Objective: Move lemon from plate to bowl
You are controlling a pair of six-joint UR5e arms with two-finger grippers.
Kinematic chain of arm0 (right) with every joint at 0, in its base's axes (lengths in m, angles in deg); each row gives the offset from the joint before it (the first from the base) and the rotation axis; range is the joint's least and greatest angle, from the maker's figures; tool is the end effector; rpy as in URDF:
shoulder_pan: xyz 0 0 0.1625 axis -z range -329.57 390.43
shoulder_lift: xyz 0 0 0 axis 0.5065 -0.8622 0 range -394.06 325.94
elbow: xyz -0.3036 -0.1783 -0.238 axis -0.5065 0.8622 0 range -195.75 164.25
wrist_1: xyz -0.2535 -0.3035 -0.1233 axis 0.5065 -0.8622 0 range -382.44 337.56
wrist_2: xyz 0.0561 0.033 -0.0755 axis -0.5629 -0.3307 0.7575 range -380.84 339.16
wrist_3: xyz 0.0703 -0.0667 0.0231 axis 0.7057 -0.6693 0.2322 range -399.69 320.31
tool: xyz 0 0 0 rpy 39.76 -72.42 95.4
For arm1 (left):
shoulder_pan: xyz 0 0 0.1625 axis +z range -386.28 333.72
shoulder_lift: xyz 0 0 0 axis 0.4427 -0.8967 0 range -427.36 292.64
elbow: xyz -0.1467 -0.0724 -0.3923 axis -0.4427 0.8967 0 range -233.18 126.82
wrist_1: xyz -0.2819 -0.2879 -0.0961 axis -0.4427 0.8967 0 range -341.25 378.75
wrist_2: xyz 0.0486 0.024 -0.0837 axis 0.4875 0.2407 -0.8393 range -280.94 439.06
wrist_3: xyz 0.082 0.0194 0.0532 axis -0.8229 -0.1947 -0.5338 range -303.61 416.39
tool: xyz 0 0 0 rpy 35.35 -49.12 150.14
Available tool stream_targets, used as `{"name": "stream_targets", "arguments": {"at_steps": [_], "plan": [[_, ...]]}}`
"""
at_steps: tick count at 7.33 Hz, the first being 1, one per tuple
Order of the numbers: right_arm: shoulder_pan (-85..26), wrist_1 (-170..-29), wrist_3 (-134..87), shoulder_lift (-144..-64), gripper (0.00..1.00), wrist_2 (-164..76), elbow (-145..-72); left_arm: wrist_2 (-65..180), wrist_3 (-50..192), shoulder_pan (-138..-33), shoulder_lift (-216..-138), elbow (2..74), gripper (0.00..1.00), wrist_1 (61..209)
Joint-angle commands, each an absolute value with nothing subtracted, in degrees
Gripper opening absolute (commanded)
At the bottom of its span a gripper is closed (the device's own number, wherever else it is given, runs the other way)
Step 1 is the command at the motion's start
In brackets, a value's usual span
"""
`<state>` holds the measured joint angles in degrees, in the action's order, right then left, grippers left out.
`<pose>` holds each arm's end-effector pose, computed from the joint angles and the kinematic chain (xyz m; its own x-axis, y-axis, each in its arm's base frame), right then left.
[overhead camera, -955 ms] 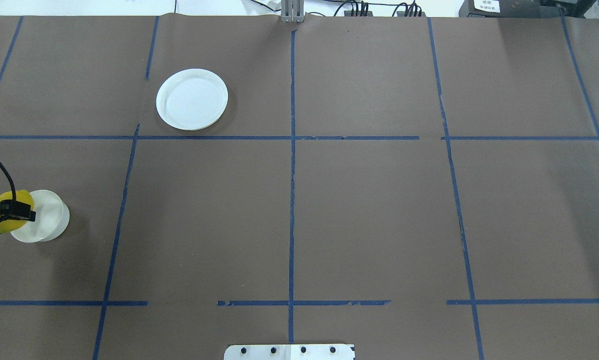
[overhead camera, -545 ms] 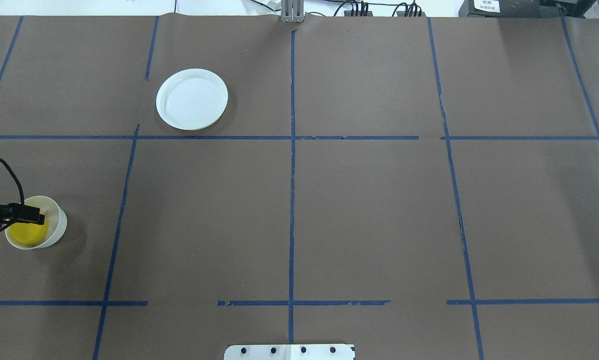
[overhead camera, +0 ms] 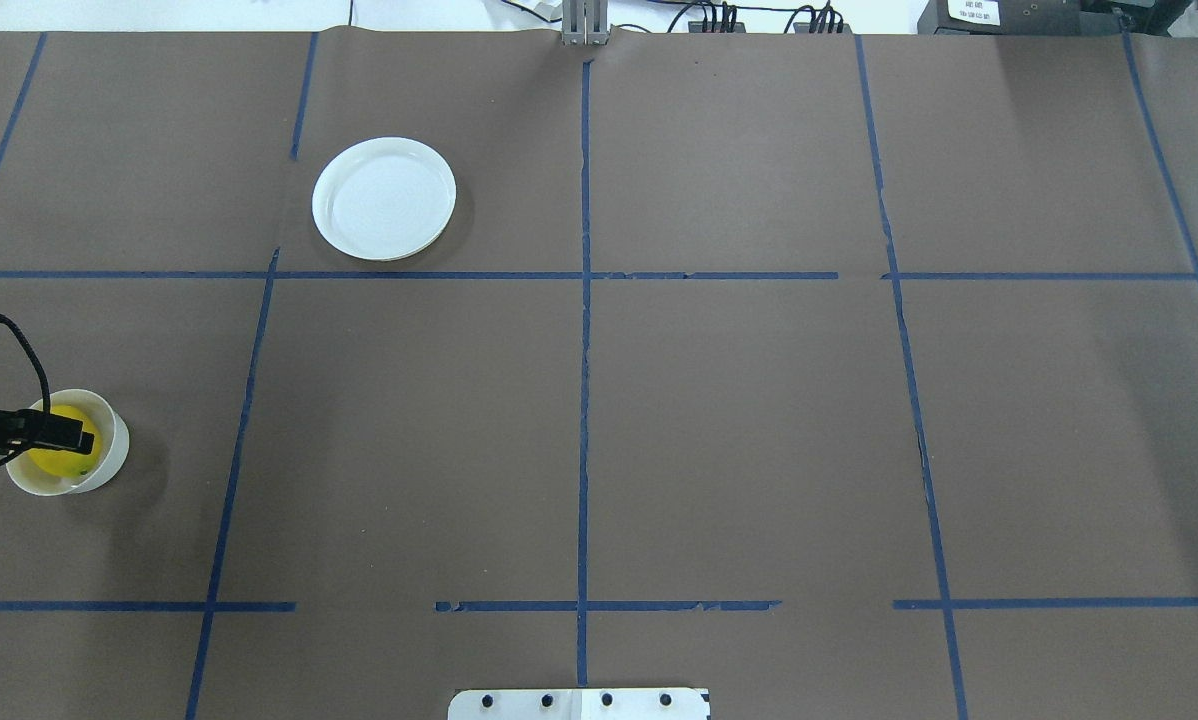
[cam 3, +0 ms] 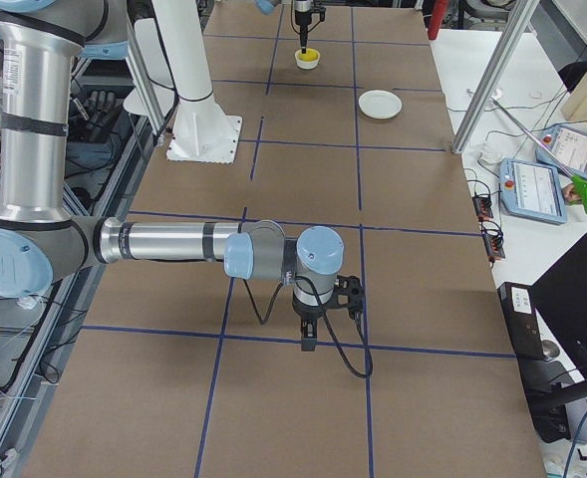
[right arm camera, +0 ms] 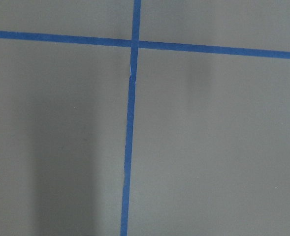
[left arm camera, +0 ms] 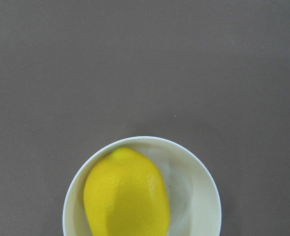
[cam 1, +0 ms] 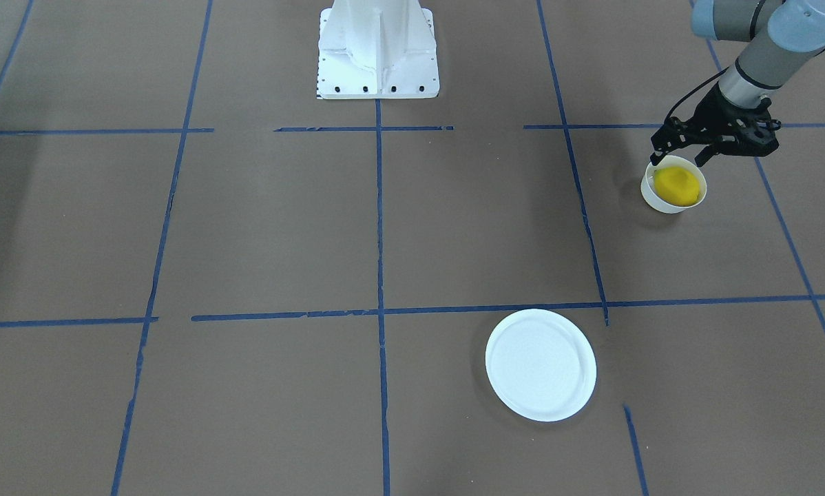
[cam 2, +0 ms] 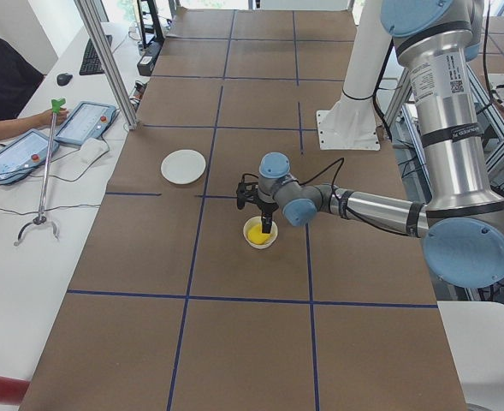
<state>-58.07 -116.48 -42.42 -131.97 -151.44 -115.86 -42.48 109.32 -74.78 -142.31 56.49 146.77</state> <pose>0.0571 -0.4323 0.6470 0.7574 -0.0466 0.6513 0.0623 0.9981 -0.0010 0.2118 -0.3619 0.5363 0.6322 0.0607 -0.7725 0.0282 0.9945 0.1012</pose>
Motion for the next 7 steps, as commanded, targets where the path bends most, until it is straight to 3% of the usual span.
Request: {"name": "stream_targets", "arguments": {"at_steps": [1, 3, 7], "plan": [[-58.1, -116.5, -42.4, -132.0, 1.0, -151.4, -115.9, -44.2, 94.9, -81.3, -142.4, 56.3, 1.0, 146.4], [-58.1, -116.5, -42.4, -132.0, 1.0, -151.4, -115.9, -44.2, 82.0, -88.5, -142.4, 55.8, 1.0, 143.1], [-58.1, -116.5, -42.4, -132.0, 1.0, -151.4, -115.9, -51.4, 50.1, -112.1, -142.6, 53.9, 1.0, 121.0]]}}
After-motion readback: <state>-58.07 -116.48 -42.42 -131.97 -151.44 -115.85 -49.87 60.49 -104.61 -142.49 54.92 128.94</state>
